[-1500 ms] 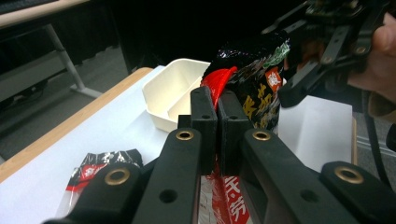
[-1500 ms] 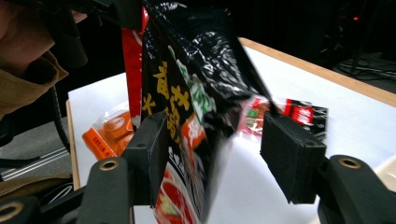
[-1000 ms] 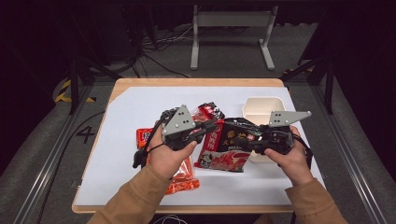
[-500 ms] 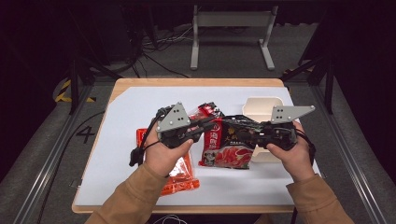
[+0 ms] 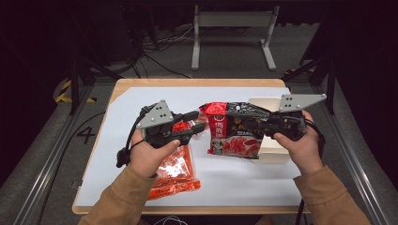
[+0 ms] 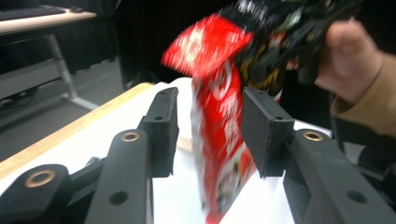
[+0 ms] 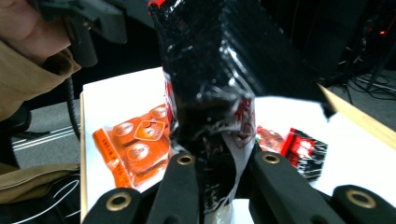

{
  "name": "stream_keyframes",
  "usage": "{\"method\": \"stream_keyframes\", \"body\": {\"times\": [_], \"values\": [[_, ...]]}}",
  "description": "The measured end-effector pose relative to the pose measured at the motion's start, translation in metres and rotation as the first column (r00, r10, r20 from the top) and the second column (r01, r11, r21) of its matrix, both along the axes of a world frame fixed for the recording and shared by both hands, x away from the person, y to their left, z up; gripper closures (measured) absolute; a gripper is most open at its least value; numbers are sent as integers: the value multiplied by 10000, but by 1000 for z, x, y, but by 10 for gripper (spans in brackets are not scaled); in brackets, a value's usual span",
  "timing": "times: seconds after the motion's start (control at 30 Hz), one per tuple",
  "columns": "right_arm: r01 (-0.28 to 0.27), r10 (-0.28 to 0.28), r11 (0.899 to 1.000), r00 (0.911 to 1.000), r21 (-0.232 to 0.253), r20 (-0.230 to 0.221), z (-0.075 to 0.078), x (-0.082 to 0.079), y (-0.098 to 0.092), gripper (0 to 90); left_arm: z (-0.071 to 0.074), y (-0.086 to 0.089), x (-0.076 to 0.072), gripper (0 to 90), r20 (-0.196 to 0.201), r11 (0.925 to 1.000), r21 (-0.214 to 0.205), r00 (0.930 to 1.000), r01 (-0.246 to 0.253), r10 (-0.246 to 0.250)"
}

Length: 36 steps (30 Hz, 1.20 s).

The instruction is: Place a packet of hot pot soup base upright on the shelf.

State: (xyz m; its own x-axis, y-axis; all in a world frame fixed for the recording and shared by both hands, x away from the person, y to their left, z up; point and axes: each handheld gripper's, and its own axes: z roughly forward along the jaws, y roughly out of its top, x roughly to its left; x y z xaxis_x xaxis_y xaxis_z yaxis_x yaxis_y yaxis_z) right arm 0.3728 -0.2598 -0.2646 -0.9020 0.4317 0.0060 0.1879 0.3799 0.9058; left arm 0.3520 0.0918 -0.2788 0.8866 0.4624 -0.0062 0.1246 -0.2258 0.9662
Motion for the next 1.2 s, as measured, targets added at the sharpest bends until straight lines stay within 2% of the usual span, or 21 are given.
{"method": "stream_keyframes", "body": {"times": [0.1, 0.23, 0.3, 0.37, 0.53, 0.8, 1.0, 1.03, 1.1, 1.13, 1.2], "values": [[223, -224, 9997, 9997, 68, 120, 5, 4, -5, 851, -6, 9, 5, 541, -94, 9995, 208, 9997, -239, 241], [571, -576, 9982, 9979, 190, 291, 12, 11, -14, 851, -12, 21, 8, 529, -371, 9987, 209, 9982, -459, 467], [740, -749, 9969, 9965, 262, 358, 15, 15, -19, 851, -13, 23, 9, 525, -342, 9983, 233, 9979, -538, 546], [902, -916, 9954, 9948, 314, 442, 19, 19, -23, 851, -18, 29, 13, 523, -530, 9975, 223, 9962, -677, 688], [1176, -1197, 9923, 9911, 376, 577, 24, 25, -30, 851, -24, 34, 16, 518, -651, 9963, 228, 9943, -825, 838], [1820, -1852, 9823, 9795, 453, 793, 28, 43, -46, 851, -38, 46, 19, 461, -801, 9923, 462, 9897, -1149, 1183], [2124, -2165, 9757, 9724, 531, 871, 28, 53, -56, 852, -45, 54, 18, 446, -910, 9908, 468, 9872, -1273, 1312], [2251, -2288, 9732, 9686, 478, 969, 29, 56, -58, 852, -46, 56, 18, 443, -881, 9904, 491, 9872, -1290, 1330], [2319, -2355, 9716, 9667, 464, 1006, 30, 58, -59, 852, -48, 59, 18, 441, -953, 9897, 453, 9856, -1356, 1394], [2480, -2511, 9679, 9615, 413, 1114, 30, 61, -61, 852, -51, 62, 17, 434, -1006, 9890, 467, 9844, -1400, 1441], [2526, -2557, 9667, 9600, 409, 1142, 30, 62, -62, 852, -52, 63, 17, 431, -1088, 9887, 441, 9831, -1434, 1475]]}}
